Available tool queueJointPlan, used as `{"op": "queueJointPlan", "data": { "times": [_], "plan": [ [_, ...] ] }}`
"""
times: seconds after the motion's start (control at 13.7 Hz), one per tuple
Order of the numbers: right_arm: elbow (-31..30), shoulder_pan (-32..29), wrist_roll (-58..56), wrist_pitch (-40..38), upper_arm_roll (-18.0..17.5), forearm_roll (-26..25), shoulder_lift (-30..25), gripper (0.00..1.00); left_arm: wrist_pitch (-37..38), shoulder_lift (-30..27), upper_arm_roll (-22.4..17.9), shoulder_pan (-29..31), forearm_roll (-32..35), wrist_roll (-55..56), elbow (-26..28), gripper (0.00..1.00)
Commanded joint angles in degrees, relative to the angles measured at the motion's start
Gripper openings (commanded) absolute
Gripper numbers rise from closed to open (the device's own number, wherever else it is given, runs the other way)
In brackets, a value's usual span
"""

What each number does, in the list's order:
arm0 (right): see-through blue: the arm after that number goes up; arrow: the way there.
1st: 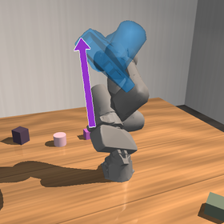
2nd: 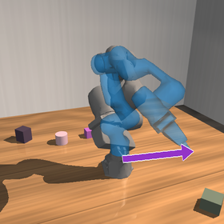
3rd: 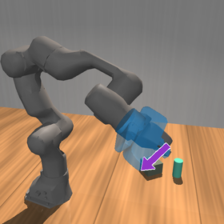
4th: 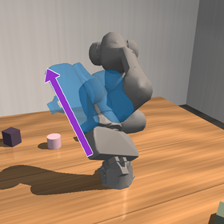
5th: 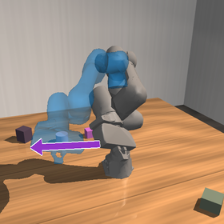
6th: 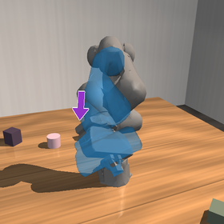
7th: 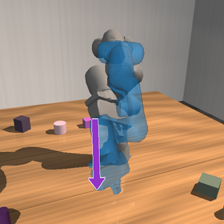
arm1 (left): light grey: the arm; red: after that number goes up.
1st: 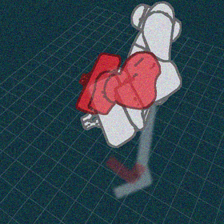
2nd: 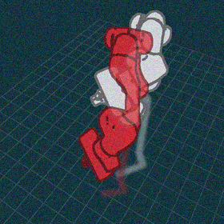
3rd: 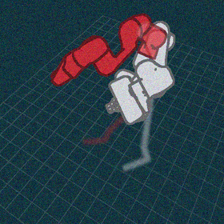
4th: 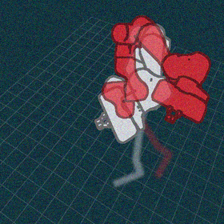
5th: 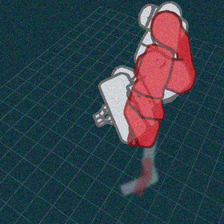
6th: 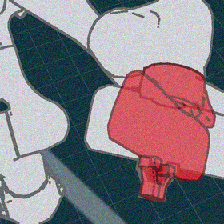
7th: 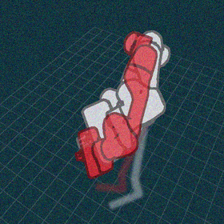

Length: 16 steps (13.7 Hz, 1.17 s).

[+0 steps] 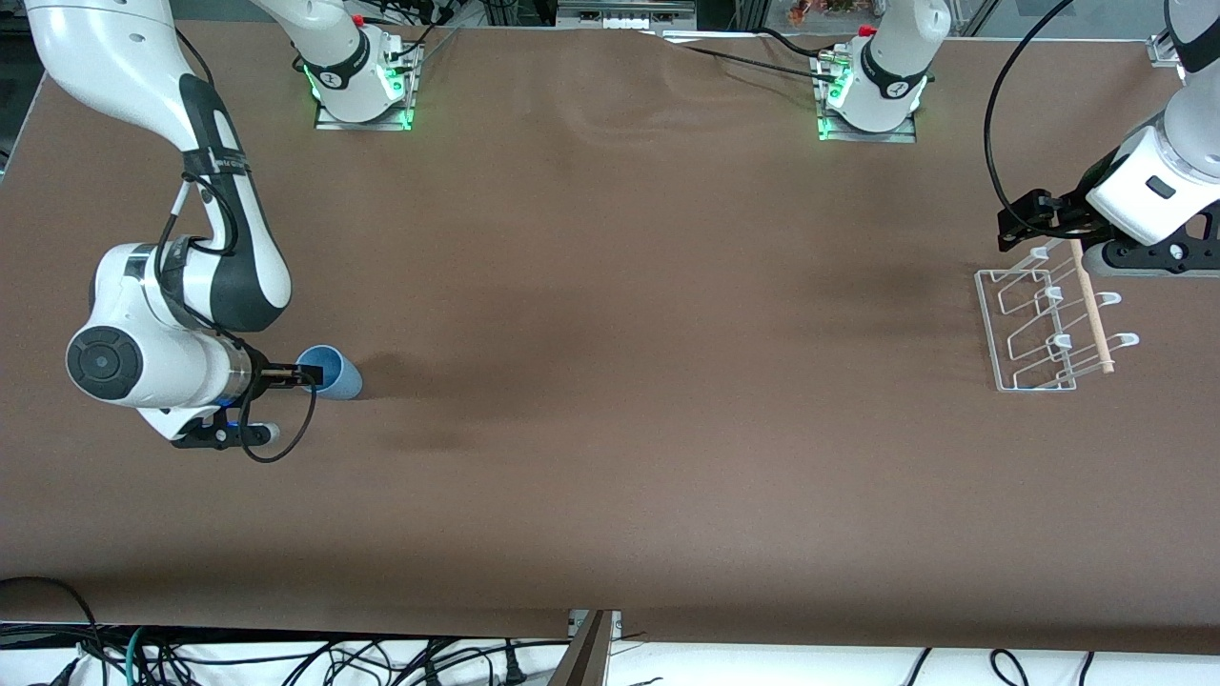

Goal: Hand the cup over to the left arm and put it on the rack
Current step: 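Close the right gripper on the blue cup's rim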

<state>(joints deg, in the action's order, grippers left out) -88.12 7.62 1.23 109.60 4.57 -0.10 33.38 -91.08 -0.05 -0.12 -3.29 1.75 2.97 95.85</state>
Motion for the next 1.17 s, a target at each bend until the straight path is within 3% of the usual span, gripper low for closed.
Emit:
{"op": "queueJointPlan", "data": {
  "times": [0.0,0.58,0.66,0.8,1.09],
  "plan": [
    [-2.92,-0.77,-0.61,2.27,-0.61,0.98,-0.59,1.0,0.12,0.49,-0.05,0.04,-0.78,0.37,-0.92,1.0],
    [-6.01,-1.29,-0.7,4.48,-0.61,0.98,-0.42,0.99,0.2,0.49,-0.14,0.13,-0.78,0.37,-0.92,1.0],
    [-6.1,-1.47,-0.7,4.92,-0.7,1.07,-0.33,0.91,0.12,0.49,-0.14,0.13,-0.79,0.37,-0.92,1.0],
    [-6.1,-1.56,-0.79,5.01,-0.7,1.41,0.37,0.61,0.12,0.49,-0.14,0.13,-0.7,0.37,-0.92,1.0],
    [-5.66,-1.91,-0.96,5.01,-0.79,7.13,1.34,0.28,0.12,0.84,-0.23,0.13,-0.7,0.37,-1.63,1.0]
  ]
}}
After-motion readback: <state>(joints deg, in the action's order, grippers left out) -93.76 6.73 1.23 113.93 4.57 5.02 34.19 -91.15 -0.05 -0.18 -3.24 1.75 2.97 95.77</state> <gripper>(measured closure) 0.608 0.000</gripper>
